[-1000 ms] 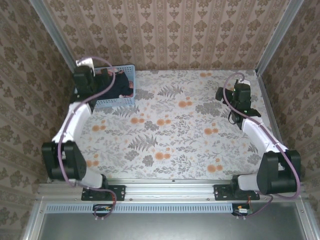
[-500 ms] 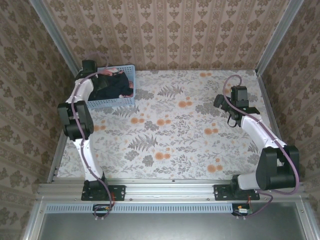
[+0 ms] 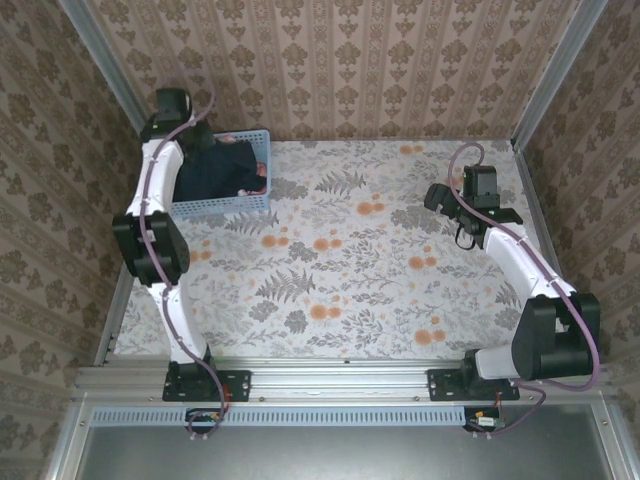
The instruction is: Fold and stack the mixed laundry pile
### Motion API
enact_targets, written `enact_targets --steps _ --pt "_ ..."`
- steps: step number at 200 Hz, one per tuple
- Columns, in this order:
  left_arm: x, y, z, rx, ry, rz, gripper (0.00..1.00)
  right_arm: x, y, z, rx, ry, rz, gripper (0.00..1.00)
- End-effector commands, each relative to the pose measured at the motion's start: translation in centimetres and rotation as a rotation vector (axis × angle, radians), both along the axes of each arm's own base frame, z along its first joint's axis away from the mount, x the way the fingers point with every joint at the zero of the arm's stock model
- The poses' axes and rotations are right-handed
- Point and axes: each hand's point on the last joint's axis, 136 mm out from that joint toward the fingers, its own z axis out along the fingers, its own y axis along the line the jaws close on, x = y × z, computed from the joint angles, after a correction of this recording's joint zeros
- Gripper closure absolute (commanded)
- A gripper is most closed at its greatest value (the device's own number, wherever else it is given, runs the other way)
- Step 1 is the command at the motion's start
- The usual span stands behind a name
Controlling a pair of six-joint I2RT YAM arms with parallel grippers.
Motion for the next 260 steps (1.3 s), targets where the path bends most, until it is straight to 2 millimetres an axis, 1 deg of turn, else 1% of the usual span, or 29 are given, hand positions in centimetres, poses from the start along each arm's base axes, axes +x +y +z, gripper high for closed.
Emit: enact_targets --steps 1,13,28,39,50,57,67,73,76,79,94,111,133,151,169,181,193,207,217,219,224,227,236,247,260 --pt "-4.1 -4.9 11.6 0.018 -0.222 -0.130 1.00 -0.3 0.7 1.4 0.035 -0.024 0.017 0.00" --pt "-5.8 -8.0 14.6 -0.015 -0.291 -0.207 1.00 -0.4 0.7 2.0 0.032 -0.037 0.017 0.00" --pt "-8.3 -13.0 18.5 -0.113 -0.385 -0.356 1.00 -0.6 0.6 2.5 0.021 -0.049 0.022 0.00" --pt "-10.8 -17.2 21.6 -0.215 -0.461 -0.513 1.00 -0.7 0.5 2.9 0.020 -0.058 0.026 0.00" --pt "-13.4 -20.7 24.4 -0.292 -0.510 -0.640 1.00 -0.9 0.4 3.2 0.032 -0.064 0.024 0.00" --pt "-15.0 -22.5 26.0 -0.321 -0.533 -0.708 1.00 -1.1 0.4 3.3 0.038 -0.066 0.024 0.00" --pt "-17.2 -24.9 27.8 -0.348 -0.555 -0.793 1.00 -1.4 0.3 3.3 0.041 -0.069 0.021 0.00" --pt "-18.5 -26.1 28.8 -0.356 -0.571 -0.837 1.00 -1.6 0.2 3.3 0.040 -0.071 0.018 0.00" --pt "-18.8 -26.2 29.2 -0.355 -0.580 -0.847 1.00 -1.7 0.1 3.3 0.041 -0.073 0.017 0.00" --pt "-19.9 -27.5 29.5 -0.367 -0.581 -0.884 1.00 -1.8 0.1 3.3 0.042 -0.074 0.015 0.00" --pt "-22.3 -29.5 31.4 -0.408 -0.621 -0.959 1.00 -2.2 0.1 3.4 0.047 -0.085 0.011 0.00" --pt "-23.6 -30.7 32.7 -0.460 -0.656 -0.996 1.00 -2.7 0.1 3.6 0.052 -0.097 0.012 0.00" --pt "-24.4 -31.5 34.3 -0.504 -0.711 -1.026 1.00 -3.2 0.0 3.9 0.050 -0.106 0.010 0.00" --pt "-23.9 -31.6 34.5 -0.529 -0.713 -1.009 1.00 -3.5 -0.1 4.2 0.043 -0.112 0.010 0.00" --pt "-22.8 -32.0 33.6 -0.527 -0.694 -0.993 1.00 -3.7 0.0 4.6 0.044 -0.130 0.018 0.00" --pt "-21.5 -32.3 32.0 -0.519 -0.644 -0.970 1.00 -3.4 0.8 5.0 0.077 -0.165 0.050 0.00" --pt "-20.2 -32.6 29.6 -0.509 -0.572 -0.950 1.00 -2.8 2.0 5.0 0.138 -0.195 0.096 0.02" --pt "-18.7 -33.1 25.6 -0.476 -0.466 -0.926 1.00 -2.2 3.7 4.4 0.229 -0.192 0.154 0.06" --pt "-17.7 -33.6 21.5 -0.441 -0.370 -0.903 1.00 -1.8 4.5 3.6 0.273 -0.170 0.172 0.09" --pt "-17.6 -33.6 20.9 -0.434 -0.357 -0.900 1.00 -1.7 4.6 3.4 0.283 -0.165 0.177 0.10" --pt "-17.2 -33.6 18.5 -0.415 -0.301 -0.884 1.00 -1.5 5.1 2.9 0.307 -0.150 0.188 0.11" --pt "-17.0 -33.5 17.4 -0.403 -0.277 -0.874 1.00 -1.4 5.4 2.6 0.321 -0.143 0.197 0.12" --pt "-16.7 -33.0 14.0 -0.363 -0.212 -0.842 1.00 -1.3 6.3 1.7 0.363 -0.115 0.221 0.14" --pt "-16.2 -31.9 10.4 -0.314 -0.169 -0.788 1.00 -1.4 7.8 0.4 0.409 -0.070 0.262 0.16" --pt "-15.7 -30.1 7.4 -0.284 -0.143 -0.718 1.00 -2.2 9.7 -1.2 0.420 -0.006 0.308 0.18"
